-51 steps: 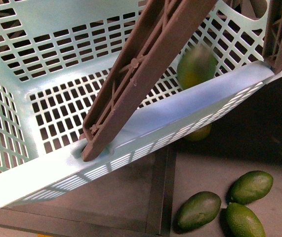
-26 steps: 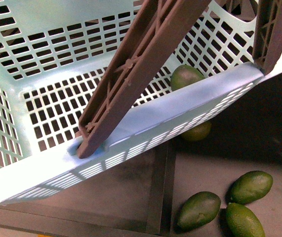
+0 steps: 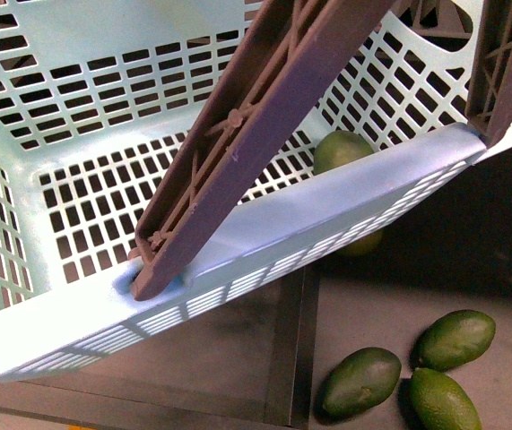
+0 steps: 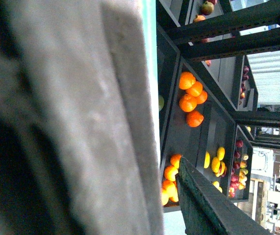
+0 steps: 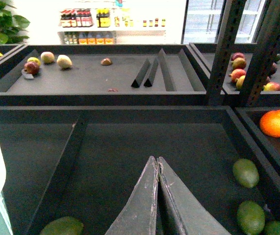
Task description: Pick mango and avocado into basket
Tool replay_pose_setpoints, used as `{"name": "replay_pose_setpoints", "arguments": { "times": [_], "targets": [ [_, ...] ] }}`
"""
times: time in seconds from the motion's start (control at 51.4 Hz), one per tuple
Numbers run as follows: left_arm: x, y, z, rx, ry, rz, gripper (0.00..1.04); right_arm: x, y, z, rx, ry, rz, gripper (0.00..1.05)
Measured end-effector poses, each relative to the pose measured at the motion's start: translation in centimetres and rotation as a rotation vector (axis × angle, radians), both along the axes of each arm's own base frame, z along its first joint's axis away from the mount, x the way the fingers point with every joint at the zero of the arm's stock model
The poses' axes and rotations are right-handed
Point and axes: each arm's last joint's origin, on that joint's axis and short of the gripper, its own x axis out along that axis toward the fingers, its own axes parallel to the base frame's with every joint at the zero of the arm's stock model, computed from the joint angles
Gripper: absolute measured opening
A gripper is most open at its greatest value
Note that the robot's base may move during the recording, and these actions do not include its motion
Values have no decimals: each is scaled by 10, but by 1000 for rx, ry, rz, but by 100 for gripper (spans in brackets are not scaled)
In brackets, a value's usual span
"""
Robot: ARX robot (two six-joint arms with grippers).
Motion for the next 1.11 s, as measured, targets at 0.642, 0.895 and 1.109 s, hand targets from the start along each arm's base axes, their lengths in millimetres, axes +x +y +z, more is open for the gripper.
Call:
{"name": "replay_pose_setpoints", "arguments": {
  "times": [0.642, 0.895, 1.109],
  "targets": [
    [0, 0, 0, 1, 0, 0, 28, -39, -20, -17, 2, -3, -5, 2],
    [0, 0, 0, -1, 1, 1, 28, -48, -20, -14, 2, -26, -5, 2],
    [0, 0, 0, 0, 1, 1, 28, -51, -20, -14, 2, -27, -5, 2]
  ]
}}
